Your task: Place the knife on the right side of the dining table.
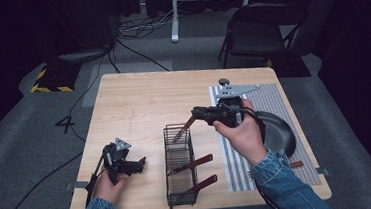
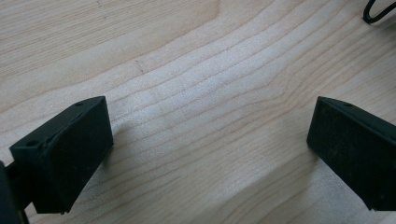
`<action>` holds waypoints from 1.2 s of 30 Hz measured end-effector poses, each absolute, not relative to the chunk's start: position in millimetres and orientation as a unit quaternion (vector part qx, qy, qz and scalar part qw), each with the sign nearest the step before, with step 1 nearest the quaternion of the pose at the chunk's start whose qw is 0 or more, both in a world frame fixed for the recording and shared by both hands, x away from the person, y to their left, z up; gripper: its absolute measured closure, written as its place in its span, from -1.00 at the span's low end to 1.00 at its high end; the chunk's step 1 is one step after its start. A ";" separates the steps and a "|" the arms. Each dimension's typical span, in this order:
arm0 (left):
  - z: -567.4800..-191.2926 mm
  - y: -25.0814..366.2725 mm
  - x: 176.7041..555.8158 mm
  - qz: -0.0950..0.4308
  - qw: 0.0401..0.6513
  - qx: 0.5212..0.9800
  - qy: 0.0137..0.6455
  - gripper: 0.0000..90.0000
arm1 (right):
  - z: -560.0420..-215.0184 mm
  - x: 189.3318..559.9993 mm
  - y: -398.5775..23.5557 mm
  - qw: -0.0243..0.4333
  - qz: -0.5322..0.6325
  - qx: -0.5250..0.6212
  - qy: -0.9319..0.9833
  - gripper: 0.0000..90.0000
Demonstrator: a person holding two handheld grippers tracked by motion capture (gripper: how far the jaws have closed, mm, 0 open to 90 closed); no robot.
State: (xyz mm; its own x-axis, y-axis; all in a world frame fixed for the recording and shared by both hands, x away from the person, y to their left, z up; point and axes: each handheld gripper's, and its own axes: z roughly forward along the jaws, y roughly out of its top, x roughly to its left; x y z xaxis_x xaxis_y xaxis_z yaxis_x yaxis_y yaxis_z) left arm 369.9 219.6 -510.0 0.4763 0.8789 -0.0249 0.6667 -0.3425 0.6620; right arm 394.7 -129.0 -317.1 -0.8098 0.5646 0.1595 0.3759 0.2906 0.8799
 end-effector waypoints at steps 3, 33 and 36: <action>-509.9 219.6 369.9 0.171 0.310 0.801 0.482 -0.99 | -311.1 394.2 -134.1 0.077 0.525 0.302 0.792 0.80; -510.0 219.6 369.9 0.171 0.310 0.801 0.482 -0.99 | -239.9 396.7 -191.4 0.098 0.562 0.326 0.754 0.80; -510.1 219.3 369.2 0.169 0.312 0.800 0.484 -0.99 | -236.1 399.1 -197.8 0.104 0.565 0.331 0.749 0.80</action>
State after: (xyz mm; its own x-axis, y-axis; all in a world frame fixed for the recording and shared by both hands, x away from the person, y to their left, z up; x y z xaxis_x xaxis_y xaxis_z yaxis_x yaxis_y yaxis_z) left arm 369.2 219.3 -510.1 0.4739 0.8800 -0.0323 0.6699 -0.3364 0.6618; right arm 399.1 -197.8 -236.1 -0.7593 0.6131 0.2181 0.3779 0.1426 0.9148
